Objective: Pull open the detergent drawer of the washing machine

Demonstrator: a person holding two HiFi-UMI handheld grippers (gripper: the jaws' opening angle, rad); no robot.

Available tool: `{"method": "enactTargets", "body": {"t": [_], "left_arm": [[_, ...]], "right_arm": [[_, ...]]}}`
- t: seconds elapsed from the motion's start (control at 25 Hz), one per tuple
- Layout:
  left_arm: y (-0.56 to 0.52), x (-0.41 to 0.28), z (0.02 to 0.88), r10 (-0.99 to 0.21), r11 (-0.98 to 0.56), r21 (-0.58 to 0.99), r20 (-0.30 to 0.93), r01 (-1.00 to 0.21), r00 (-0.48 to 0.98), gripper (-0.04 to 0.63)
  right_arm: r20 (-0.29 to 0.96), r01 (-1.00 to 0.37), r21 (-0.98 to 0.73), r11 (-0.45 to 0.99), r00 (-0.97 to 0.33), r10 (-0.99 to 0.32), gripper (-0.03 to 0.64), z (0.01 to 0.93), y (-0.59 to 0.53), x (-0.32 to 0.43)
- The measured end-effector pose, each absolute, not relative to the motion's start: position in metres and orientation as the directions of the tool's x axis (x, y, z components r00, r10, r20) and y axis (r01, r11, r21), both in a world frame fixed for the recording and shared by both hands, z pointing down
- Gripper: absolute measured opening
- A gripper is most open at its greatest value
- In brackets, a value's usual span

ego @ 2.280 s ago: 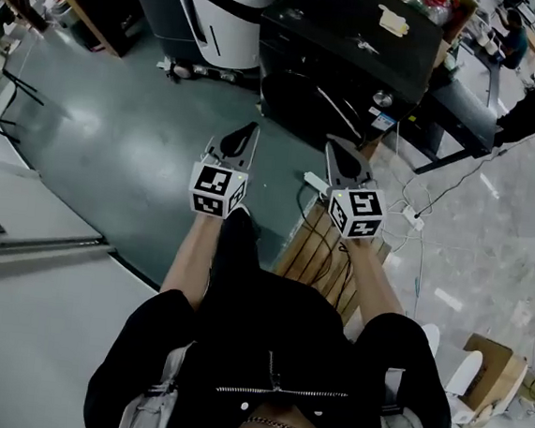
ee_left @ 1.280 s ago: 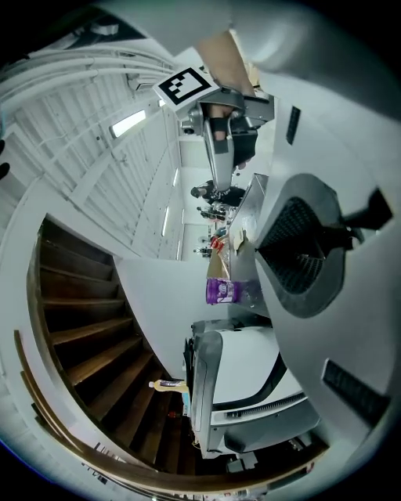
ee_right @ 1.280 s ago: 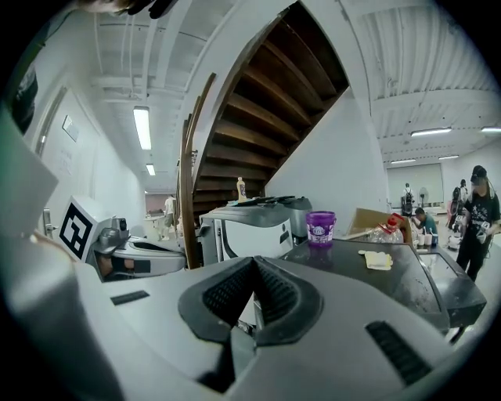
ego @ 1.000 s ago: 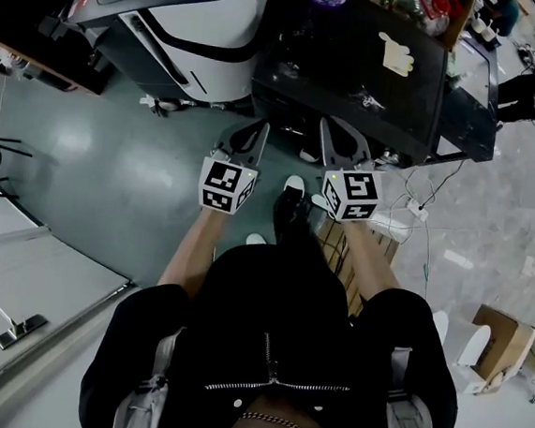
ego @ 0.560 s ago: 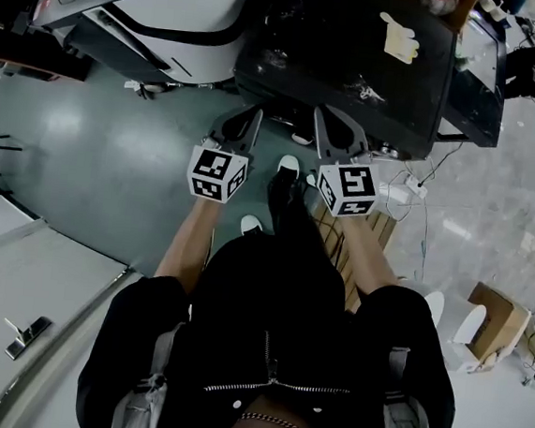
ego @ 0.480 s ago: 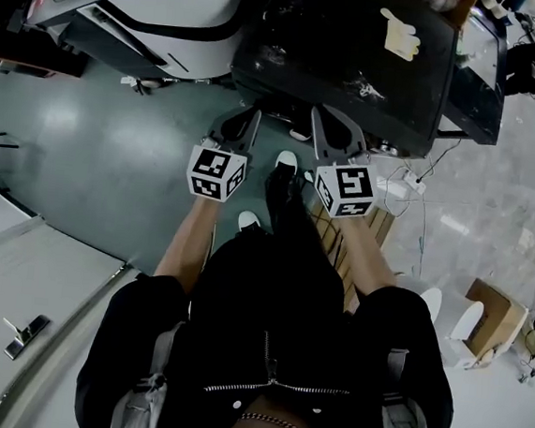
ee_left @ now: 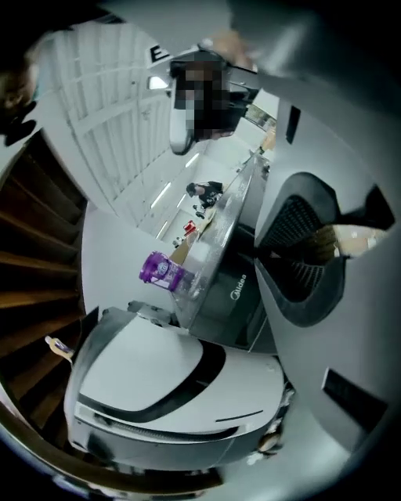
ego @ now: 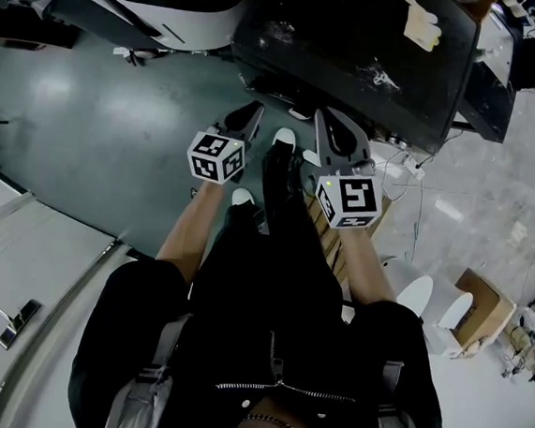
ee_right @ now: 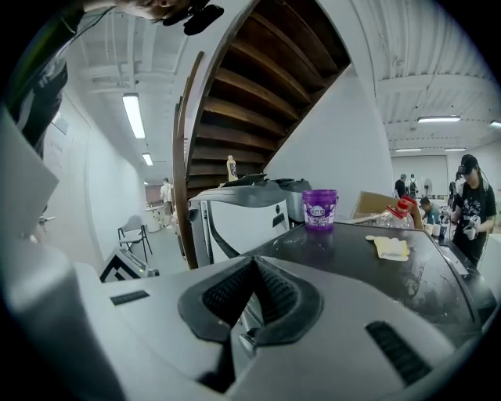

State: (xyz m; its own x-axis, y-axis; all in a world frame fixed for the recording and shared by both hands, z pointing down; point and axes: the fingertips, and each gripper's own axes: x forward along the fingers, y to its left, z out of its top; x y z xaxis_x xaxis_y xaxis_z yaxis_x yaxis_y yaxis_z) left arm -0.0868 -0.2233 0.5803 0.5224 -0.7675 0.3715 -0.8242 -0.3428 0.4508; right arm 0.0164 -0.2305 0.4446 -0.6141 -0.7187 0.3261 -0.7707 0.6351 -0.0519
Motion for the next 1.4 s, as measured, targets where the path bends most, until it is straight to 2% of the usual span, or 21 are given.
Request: {"method": "enactTargets", "body": {"t": [0.08, 0.16, 0.24, 0.28, 0.36, 0.44, 0.52, 0.72, 1.12, 1.4], "left_arm": [[-0.232, -0.087, 0.594, -0.769, -0.297, 0.583, 0.324, -0.756, 0.552, 0.059], [-0.244, -0.090, 0.606, -0.787, -0.237, 0.733, 0.240, -0.638, 0.568, 0.105], [-0.260, -0.091, 0.614, -0.819, -0.197, 0.846, 0.136, -0.496, 0.557, 0.201], [-0.267, -0.091, 0.618, -0.832, -0.180, 0.889, 0.091, -0.422, 0.547, 0.276], [-0.277, -0.091, 0.629, -0.846, -0.151, 0.953, 0.012, -0.262, 0.533, 0.308], [-0.286, -0.093, 0.635, -0.862, -0.150, 0.981, -0.070, -0.121, 0.501, 0.311], [-0.294, -0.095, 0.640, -0.874, -0.157, 0.987, -0.120, -0.040, 0.472, 0.314], [-0.297, -0.072, 0.657, -0.834, -0.187, 0.981, -0.183, 0.046, 0.520, 0.319], [-0.315, -0.065, 0.637, -0.791, -0.321, 0.924, -0.383, 0.210, 0.478, 0.320], [-0.315, -0.064, 0.635, -0.808, -0.361, 0.910, -0.414, 0.202, 0.420, 0.319]], "right_arm": [[0.338, -0.781, -0.054, 0.622, -0.601, -0.725, 0.005, 0.452, -0.233, 0.021], [0.351, -0.792, -0.063, 0.608, -0.587, -0.729, 0.006, 0.462, -0.235, 0.026], [0.361, -0.798, -0.069, 0.599, -0.579, -0.731, 0.006, 0.469, -0.237, 0.030], [0.367, -0.800, -0.070, 0.596, -0.576, -0.730, 0.005, 0.472, -0.238, 0.031], [0.378, -0.803, -0.071, 0.592, -0.571, -0.729, 0.006, 0.477, -0.239, 0.033], [0.386, -0.805, -0.073, 0.589, -0.567, -0.728, 0.006, 0.481, -0.241, 0.035], [0.392, -0.807, -0.075, 0.586, -0.564, -0.727, 0.006, 0.484, -0.244, 0.036], [0.420, -0.812, -0.069, 0.580, -0.551, -0.721, 0.006, 0.494, -0.245, 0.048], [0.451, -0.829, -0.097, 0.551, -0.530, -0.718, 0.006, 0.509, -0.250, 0.060], [0.480, -0.838, -0.106, 0.535, -0.514, -0.711, 0.006, 0.518, -0.246, 0.076]]}}
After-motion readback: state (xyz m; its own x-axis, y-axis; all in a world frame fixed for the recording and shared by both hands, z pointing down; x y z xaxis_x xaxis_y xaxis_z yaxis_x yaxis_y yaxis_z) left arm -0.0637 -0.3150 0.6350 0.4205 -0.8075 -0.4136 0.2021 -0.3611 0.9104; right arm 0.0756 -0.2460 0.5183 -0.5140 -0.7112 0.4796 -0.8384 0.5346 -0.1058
